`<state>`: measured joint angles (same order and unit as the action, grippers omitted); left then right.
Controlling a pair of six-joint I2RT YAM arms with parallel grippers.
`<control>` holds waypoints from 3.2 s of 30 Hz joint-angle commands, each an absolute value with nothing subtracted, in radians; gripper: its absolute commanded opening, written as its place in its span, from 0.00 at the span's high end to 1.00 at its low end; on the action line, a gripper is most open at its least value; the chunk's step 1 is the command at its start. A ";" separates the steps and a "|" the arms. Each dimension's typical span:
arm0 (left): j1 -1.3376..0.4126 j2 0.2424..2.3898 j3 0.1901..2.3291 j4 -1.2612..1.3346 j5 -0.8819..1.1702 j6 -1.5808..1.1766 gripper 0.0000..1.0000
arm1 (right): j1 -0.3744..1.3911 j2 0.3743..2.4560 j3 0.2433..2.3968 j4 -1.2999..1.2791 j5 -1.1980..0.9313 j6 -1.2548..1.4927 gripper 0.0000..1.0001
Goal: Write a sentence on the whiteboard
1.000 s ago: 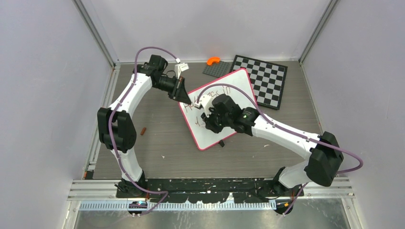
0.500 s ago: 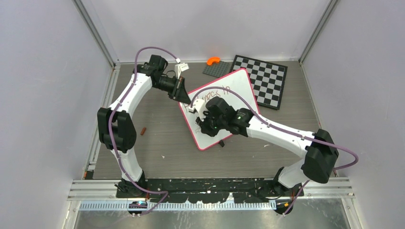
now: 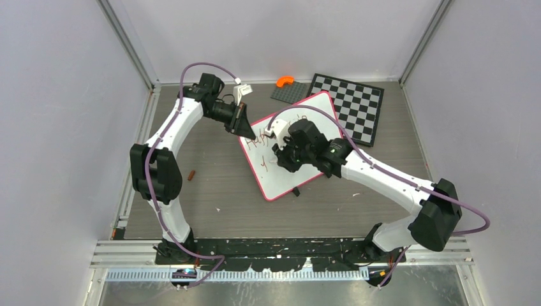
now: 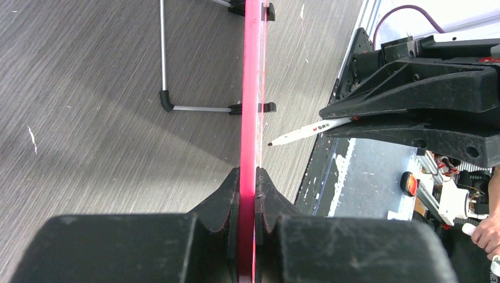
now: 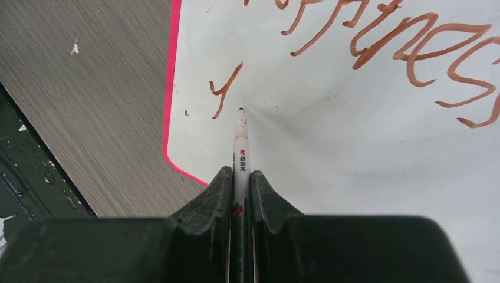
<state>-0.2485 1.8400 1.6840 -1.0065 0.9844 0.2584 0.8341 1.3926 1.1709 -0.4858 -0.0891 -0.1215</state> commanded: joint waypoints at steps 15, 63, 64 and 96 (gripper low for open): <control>-0.250 1.838 1.666 -1.019 0.845 0.318 1.00 | 0.841 1.428 1.197 -0.431 -0.093 -0.117 1.00; -0.250 1.835 1.672 -1.022 0.847 0.321 1.00 | 0.834 1.438 1.228 -0.460 -0.043 -0.136 1.00; -0.250 1.835 1.672 -1.022 0.847 0.321 1.00 | 0.834 1.434 1.223 -0.459 -0.040 -0.136 1.00; -0.252 1.833 1.669 -1.022 0.845 0.320 1.00 | 0.785 1.385 1.158 -0.511 -0.053 -0.127 1.00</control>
<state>-0.2474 1.8400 1.6833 -1.0069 0.9833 0.2592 0.7944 1.4178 1.1564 -0.5117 -0.0872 -0.1074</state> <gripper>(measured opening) 0.080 0.198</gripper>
